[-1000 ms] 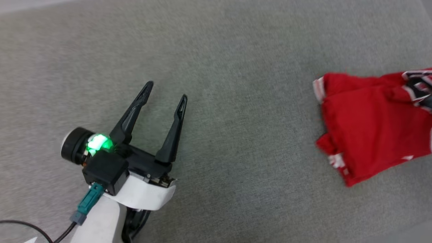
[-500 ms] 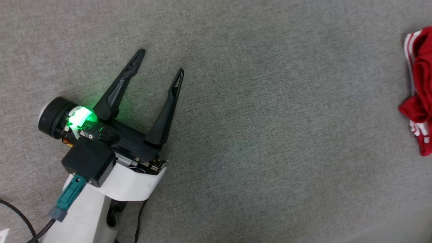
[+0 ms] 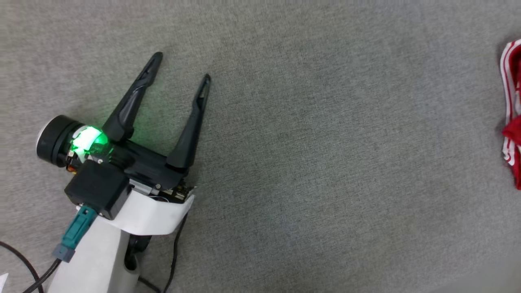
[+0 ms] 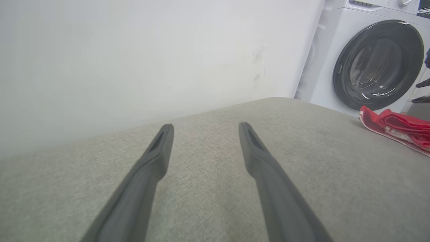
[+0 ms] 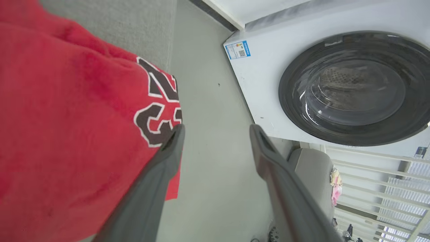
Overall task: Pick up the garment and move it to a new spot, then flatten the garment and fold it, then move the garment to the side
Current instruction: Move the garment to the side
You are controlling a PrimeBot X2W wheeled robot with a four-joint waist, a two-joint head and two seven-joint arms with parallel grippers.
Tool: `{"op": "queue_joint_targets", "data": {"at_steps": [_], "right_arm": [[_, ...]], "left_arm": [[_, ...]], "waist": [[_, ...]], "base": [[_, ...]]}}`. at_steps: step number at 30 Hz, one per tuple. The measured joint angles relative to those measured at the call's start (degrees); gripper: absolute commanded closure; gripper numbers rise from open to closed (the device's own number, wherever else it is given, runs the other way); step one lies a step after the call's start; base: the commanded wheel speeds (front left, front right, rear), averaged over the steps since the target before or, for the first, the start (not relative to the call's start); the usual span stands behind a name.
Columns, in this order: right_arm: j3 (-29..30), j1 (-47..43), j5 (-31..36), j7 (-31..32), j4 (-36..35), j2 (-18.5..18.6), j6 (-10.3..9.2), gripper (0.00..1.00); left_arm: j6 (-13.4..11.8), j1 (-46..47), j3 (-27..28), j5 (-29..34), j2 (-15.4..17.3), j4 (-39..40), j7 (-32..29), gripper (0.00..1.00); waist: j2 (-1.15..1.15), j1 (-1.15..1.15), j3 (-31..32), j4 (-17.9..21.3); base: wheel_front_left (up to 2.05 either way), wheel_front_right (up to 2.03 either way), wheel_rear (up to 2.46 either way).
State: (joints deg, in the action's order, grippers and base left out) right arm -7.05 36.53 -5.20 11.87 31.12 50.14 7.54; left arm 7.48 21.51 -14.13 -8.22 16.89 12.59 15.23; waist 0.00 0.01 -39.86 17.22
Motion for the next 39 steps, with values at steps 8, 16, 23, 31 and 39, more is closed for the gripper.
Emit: {"op": "queue_joint_targets", "data": {"at_steps": [8, 16, 23, 31, 39], "right_arm": [[8.2, 0.9, -7.6, -3.5, -7.8, -4.1, -0.03, 0.00], [12.9, -5.4, -14.5, -7.9, -22.8, -14.3, -0.02, 0.00], [13.4, -17.2, -16.6, -11.5, -33.9, -25.2, -0.03, 0.00], [13.9, -30.7, -15.6, -19.6, -37.3, -34.4, -0.03, 0.00], [13.3, -38.1, -11.8, -23.5, -35.7, -39.2, -0.03, 0.00]], "left_arm": [[-0.8, -4.0, 3.7, -0.6, -3.6, -1.4, -0.2, 0.00], [-1.2, -10.7, 8.0, -1.1, -6.8, -3.2, -0.2, 0.00], [-1.9, -15.9, 10.5, -2.1, -9.9, -5.7, -0.2, 0.00], [-1.8, -19.5, 10.4, -1.0, -11.3, -9.3, -0.2, 0.00], [-1.9, -22.3, 12.5, -0.5, -12.3, -12.3, -0.2, 0.00]], "waist": [[0.00, -0.01, 8.0, -1.8], [0.00, -0.01, 17.9, -5.7], [0.00, -0.01, 25.2, -10.5], [0.00, -0.02, 31.2, -15.7], [0.00, -0.02, 34.8, -18.1]], "base": [[0.00, 0.00, 0.00], [0.00, 0.00, 0.00], [0.00, 0.00, 0.00], [0.00, 0.00, 0.00], [0.00, 0.00, 0.00]]}}
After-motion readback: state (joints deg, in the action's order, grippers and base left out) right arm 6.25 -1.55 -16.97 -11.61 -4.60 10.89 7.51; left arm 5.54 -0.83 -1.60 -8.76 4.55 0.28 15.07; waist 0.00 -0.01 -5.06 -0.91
